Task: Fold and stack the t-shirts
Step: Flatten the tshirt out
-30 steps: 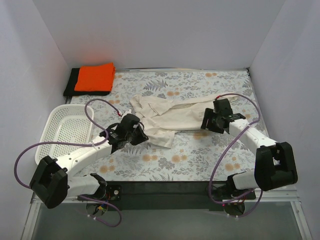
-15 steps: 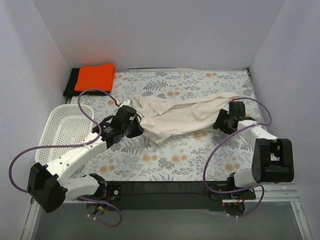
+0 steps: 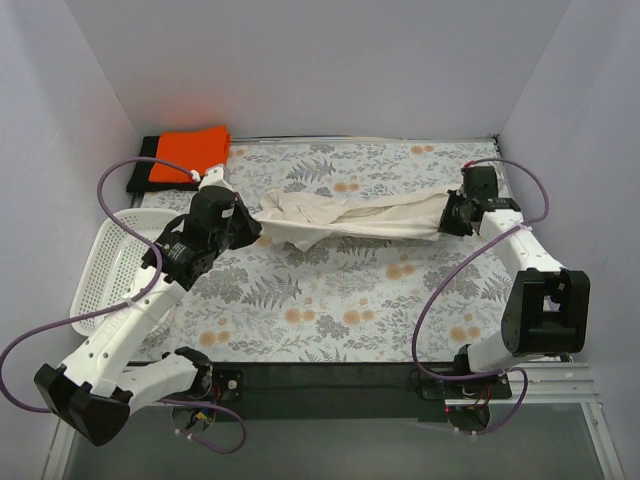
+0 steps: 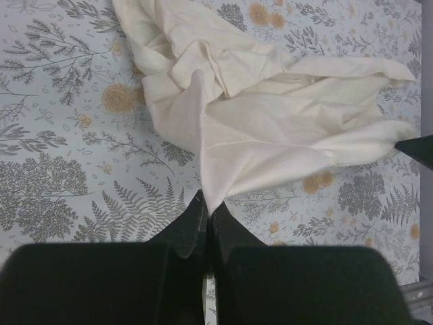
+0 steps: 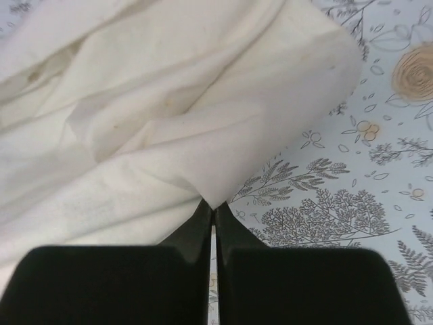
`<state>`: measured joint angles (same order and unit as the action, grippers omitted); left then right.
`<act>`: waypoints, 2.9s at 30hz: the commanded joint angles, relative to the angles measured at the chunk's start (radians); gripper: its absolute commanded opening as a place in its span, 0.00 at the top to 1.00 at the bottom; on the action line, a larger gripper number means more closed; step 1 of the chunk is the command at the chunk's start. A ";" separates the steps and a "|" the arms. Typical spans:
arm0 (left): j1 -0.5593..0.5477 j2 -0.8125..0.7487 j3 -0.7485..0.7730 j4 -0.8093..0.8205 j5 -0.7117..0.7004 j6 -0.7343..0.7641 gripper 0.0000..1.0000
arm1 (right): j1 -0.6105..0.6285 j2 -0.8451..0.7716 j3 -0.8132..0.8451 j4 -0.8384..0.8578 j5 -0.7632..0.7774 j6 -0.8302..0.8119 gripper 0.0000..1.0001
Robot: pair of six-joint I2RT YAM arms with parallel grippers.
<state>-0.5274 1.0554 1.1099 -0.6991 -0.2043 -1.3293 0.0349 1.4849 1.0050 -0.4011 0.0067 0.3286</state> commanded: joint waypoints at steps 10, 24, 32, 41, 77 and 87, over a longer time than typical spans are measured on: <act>0.007 -0.081 0.065 -0.247 -0.112 0.007 1.00 | 0.166 0.167 0.409 -0.478 0.118 -0.147 0.88; 0.009 -0.035 0.067 -0.174 -0.127 0.042 1.00 | -0.024 0.086 0.095 -0.063 -0.178 -0.036 0.51; 0.007 -0.025 0.027 -0.116 -0.078 0.041 1.00 | -0.078 0.126 -0.080 0.217 -0.229 0.038 0.53; 0.007 -0.026 0.002 -0.089 -0.072 0.022 1.00 | -0.087 0.227 -0.086 0.381 -0.319 0.010 0.50; 0.007 -0.048 -0.153 0.052 0.171 0.102 1.00 | -0.150 0.146 0.129 -0.292 0.136 -0.048 0.48; 0.007 -0.038 -0.153 0.059 0.144 0.099 1.00 | -0.144 -0.001 -0.149 -0.151 0.108 0.096 0.48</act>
<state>-0.5251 1.0245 0.9569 -0.6579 -0.0612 -1.2350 -0.1127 1.5402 0.8780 -0.6415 0.1177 0.3580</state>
